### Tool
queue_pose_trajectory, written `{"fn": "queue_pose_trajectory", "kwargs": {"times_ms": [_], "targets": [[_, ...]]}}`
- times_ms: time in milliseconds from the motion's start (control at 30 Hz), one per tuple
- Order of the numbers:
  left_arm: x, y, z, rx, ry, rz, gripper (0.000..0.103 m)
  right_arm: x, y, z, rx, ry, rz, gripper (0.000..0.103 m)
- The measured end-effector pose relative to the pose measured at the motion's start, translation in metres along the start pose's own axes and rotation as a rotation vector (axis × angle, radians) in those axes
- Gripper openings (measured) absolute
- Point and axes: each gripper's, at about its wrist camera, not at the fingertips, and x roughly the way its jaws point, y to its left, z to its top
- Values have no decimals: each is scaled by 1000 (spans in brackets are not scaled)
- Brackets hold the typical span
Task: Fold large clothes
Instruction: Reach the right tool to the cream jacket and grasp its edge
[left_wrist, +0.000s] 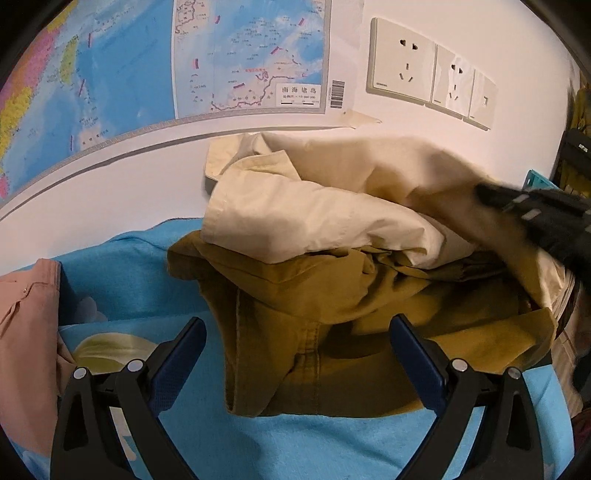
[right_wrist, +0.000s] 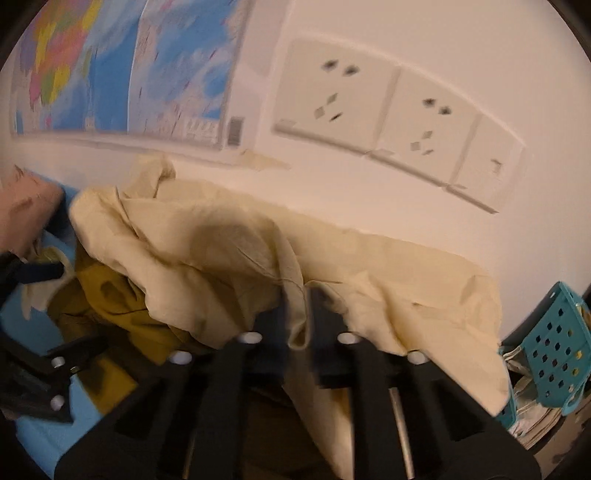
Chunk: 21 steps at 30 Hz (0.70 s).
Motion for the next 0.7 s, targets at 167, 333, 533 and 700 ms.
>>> {"fn": "queue_pose_trajectory", "kwargs": {"times_ms": [167, 333, 533, 700], "targets": [[2, 8, 3, -16, -9, 0, 96, -11, -3, 8, -57, 4, 7, 35], [4, 15, 2, -27, -8, 10, 96, 26, 28, 21, -162, 52, 76, 79], [7, 18, 0, -22, 0, 12, 96, 54, 44, 38, -233, 97, 142, 10], [-2, 17, 1, 11, -55, -28, 96, -45, -13, 78, -70, -129, 159, 5]]}}
